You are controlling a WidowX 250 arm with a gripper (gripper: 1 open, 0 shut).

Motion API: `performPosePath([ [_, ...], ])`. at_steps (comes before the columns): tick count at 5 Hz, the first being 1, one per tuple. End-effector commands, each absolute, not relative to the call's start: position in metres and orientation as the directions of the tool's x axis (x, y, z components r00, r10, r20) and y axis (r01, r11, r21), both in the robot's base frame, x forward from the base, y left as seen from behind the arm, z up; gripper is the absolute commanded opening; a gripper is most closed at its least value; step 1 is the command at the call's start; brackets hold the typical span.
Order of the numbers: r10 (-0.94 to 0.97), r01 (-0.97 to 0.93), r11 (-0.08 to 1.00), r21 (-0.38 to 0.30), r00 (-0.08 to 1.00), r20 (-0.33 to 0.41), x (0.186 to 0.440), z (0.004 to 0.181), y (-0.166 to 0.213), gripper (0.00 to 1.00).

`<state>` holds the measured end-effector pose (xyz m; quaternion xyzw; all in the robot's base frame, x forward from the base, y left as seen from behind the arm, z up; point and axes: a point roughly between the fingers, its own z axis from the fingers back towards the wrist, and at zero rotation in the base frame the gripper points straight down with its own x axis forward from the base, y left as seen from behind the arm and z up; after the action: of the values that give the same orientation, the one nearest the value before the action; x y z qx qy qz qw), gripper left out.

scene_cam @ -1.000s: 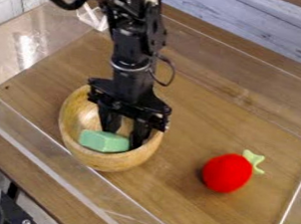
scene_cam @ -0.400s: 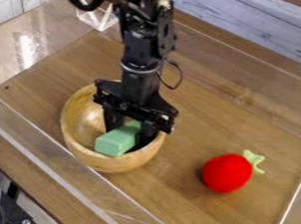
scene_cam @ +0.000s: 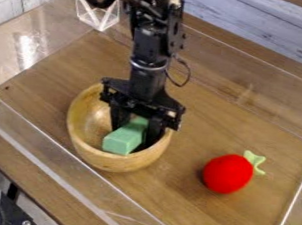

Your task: Remove the green block from the brown bowl and put it on the table

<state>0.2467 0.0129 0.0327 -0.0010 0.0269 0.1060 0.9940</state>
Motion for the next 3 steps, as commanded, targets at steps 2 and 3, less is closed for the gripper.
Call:
performPosePath([
  [2, 0.252, -0.252, 0.968, 0.007, 0.968, -0.011, 0.259, 0.038, 0.025, 0.00],
  [3, 0.266, -0.266, 0.964, 0.017, 0.964, 0.011, 0.260, 0.052, 0.011, 0.00],
])
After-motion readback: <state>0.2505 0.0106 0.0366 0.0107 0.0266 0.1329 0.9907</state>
